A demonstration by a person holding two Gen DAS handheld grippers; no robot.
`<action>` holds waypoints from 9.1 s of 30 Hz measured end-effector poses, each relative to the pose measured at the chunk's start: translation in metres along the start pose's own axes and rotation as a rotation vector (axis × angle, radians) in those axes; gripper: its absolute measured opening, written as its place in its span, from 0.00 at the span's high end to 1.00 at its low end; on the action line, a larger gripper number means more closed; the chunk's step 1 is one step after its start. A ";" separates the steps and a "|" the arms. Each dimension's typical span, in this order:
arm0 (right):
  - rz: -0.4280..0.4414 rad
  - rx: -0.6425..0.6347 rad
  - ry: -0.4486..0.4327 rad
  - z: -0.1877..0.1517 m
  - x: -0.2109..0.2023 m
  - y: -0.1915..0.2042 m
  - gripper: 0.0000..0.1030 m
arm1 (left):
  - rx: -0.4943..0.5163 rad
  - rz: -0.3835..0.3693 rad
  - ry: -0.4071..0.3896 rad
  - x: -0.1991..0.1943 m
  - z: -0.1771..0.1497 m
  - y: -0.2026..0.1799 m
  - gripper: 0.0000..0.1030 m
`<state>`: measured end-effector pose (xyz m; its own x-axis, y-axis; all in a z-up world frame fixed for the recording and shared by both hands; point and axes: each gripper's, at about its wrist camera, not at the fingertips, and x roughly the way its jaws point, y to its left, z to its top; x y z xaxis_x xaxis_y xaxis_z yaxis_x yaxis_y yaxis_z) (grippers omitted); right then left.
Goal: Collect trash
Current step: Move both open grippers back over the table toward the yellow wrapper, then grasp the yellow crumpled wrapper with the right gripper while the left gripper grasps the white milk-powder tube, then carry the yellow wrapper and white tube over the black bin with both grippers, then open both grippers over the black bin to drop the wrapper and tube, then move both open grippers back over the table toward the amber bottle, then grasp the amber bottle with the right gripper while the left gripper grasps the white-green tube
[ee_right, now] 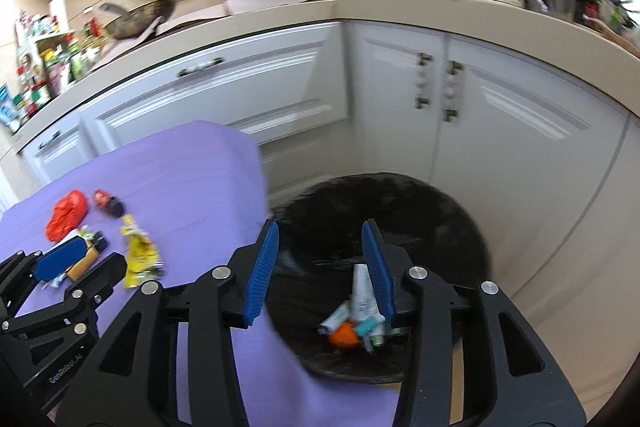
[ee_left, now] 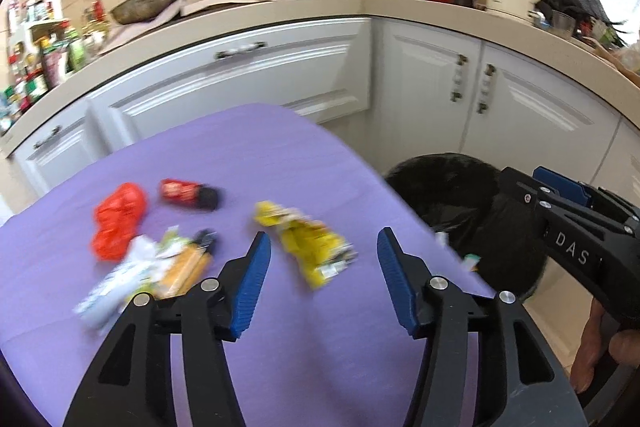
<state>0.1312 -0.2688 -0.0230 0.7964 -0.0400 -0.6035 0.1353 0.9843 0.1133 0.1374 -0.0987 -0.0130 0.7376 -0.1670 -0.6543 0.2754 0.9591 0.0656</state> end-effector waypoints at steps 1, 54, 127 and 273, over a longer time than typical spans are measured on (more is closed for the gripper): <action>0.014 -0.009 0.002 0.000 0.000 0.008 0.58 | -0.010 0.014 0.001 -0.004 -0.003 0.009 0.46; 0.137 -0.247 0.239 -0.026 0.049 0.146 0.73 | -0.104 0.106 0.090 -0.009 -0.052 0.159 0.51; -0.025 -0.078 0.016 -0.017 -0.049 0.053 0.73 | -0.075 -0.027 -0.073 -0.059 -0.022 0.063 0.96; 0.059 -0.137 0.198 -0.030 0.031 0.119 0.77 | -0.129 0.136 0.113 0.011 -0.036 0.115 0.47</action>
<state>0.1546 -0.1474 -0.0519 0.6673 0.0400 -0.7437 -0.0002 0.9986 0.0535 0.1553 0.0178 -0.0398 0.6868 -0.0142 -0.7267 0.0912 0.9936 0.0667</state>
